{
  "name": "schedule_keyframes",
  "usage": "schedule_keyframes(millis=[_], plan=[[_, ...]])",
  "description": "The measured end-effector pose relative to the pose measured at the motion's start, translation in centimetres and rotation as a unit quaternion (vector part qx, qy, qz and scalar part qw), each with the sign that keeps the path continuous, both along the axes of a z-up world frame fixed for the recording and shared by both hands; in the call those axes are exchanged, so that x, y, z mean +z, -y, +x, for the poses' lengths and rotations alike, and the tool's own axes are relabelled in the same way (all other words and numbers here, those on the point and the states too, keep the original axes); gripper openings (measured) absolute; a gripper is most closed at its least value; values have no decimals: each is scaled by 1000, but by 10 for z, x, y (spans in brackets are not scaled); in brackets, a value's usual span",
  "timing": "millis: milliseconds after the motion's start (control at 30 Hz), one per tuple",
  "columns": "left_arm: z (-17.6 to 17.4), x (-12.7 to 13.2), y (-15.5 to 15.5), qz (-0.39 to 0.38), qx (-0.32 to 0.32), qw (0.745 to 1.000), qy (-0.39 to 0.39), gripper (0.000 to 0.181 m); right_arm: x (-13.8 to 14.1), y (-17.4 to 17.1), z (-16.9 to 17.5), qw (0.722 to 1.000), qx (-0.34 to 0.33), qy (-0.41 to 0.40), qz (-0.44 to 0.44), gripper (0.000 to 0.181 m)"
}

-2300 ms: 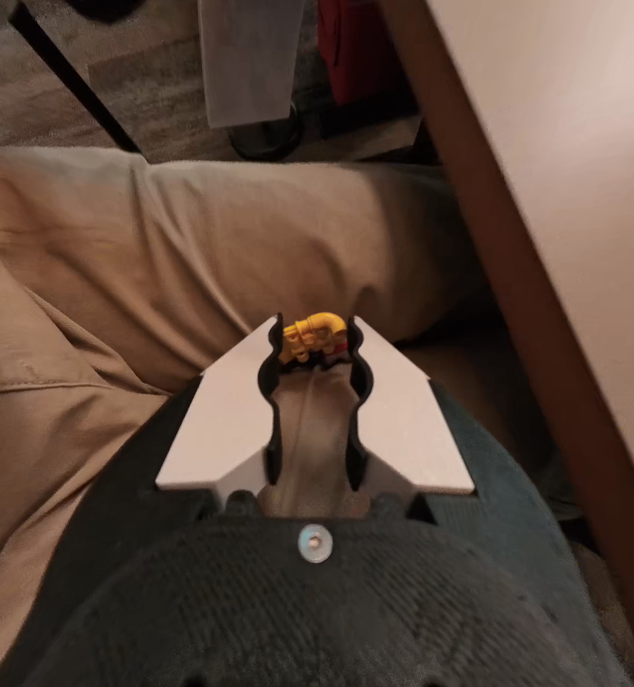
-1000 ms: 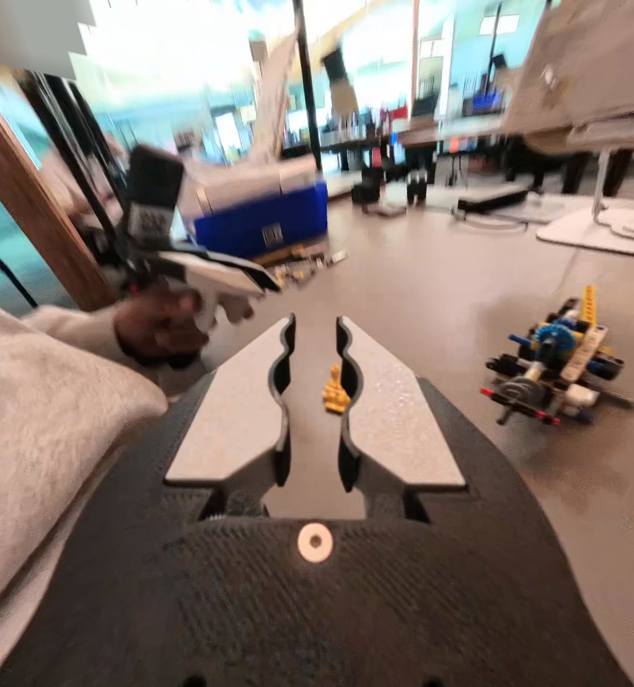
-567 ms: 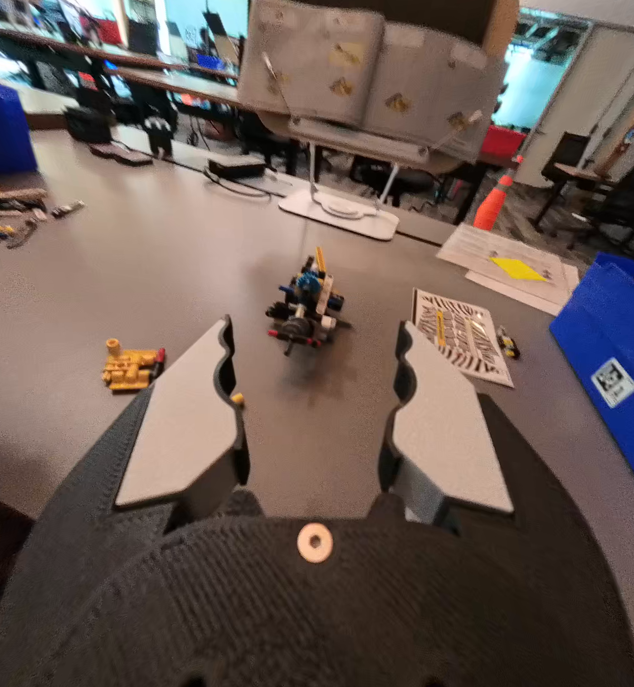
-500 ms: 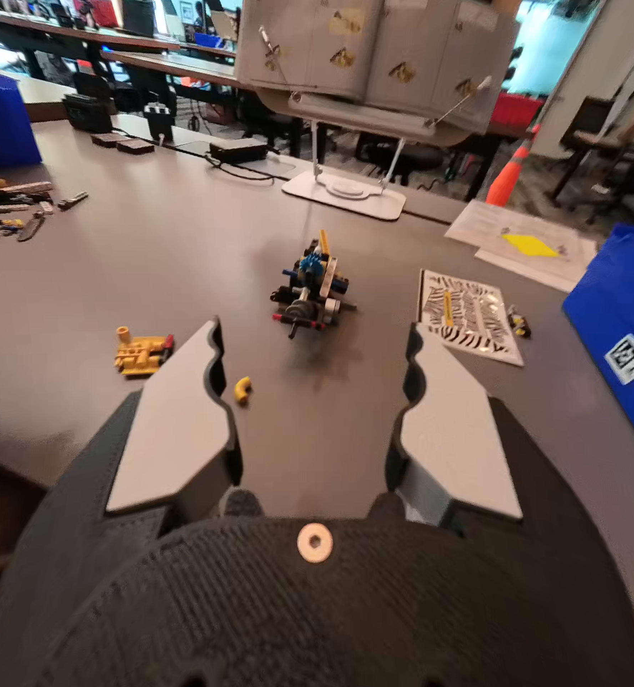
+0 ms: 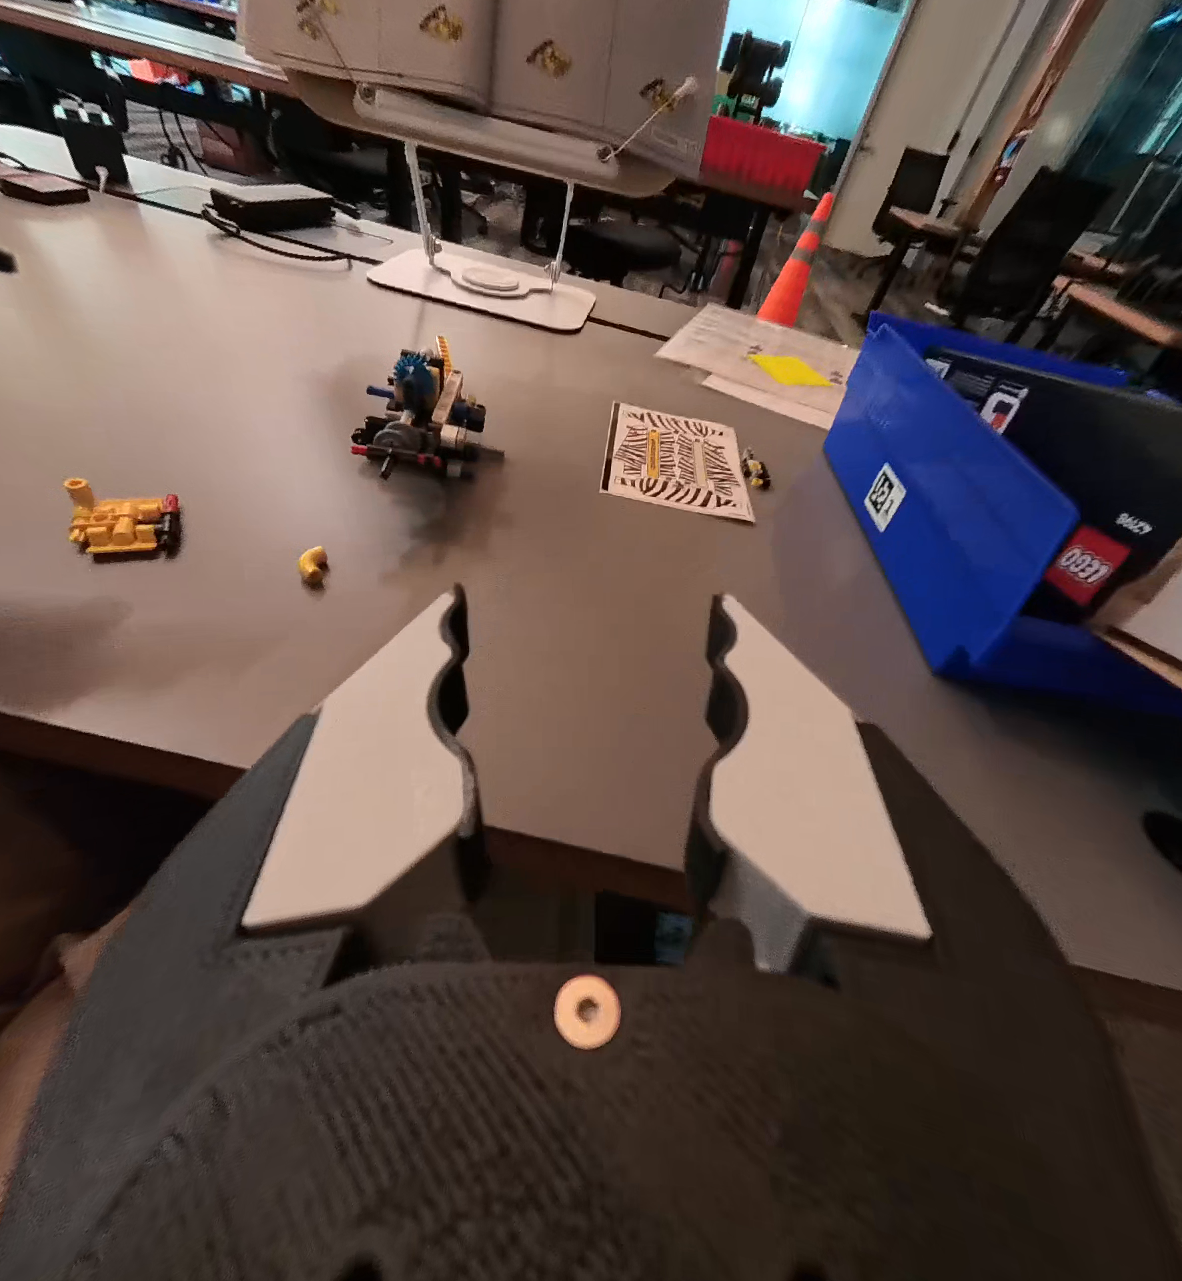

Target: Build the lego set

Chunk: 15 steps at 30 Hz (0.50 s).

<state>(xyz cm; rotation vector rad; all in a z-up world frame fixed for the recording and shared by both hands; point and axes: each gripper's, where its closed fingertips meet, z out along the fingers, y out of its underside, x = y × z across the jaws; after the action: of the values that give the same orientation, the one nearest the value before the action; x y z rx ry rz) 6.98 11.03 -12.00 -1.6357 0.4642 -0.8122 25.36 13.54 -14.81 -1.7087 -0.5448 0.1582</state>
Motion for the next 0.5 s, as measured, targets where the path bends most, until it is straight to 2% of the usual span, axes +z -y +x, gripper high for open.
schedule_keyframes(millis=[33,133,200,267,333,367,433,500], plan=[[-2,1,-2,-1,1,1000,9,50,0,2,0,1000,4,-4,-2,69],[-11,3,-5,-9,1,999,36,47,1,5,-6,999,33,-14,-2,72],[-12,2,-4,-10,-13,999,43,47,-2,-3,3,1000,14,-19,-11,67],[-12,0,-4,-14,-18,999,41,49,4,-17,7,996,-10,-91,-13,63],[-14,-1,0,-4,-16,999,42,49,16,-28,-12,984,30,-177,-18,64],[-14,-2,1,-2,-13,999,47,48,20,-34,-22,980,54,-190,-29,66],[-13,0,2,-1,-19,998,53,49,24,-46,-35,981,88,-164,-47,68],[-14,2,0,-8,-25,999,36,51,31,-60,-37,986,97,-132,-27,62]])
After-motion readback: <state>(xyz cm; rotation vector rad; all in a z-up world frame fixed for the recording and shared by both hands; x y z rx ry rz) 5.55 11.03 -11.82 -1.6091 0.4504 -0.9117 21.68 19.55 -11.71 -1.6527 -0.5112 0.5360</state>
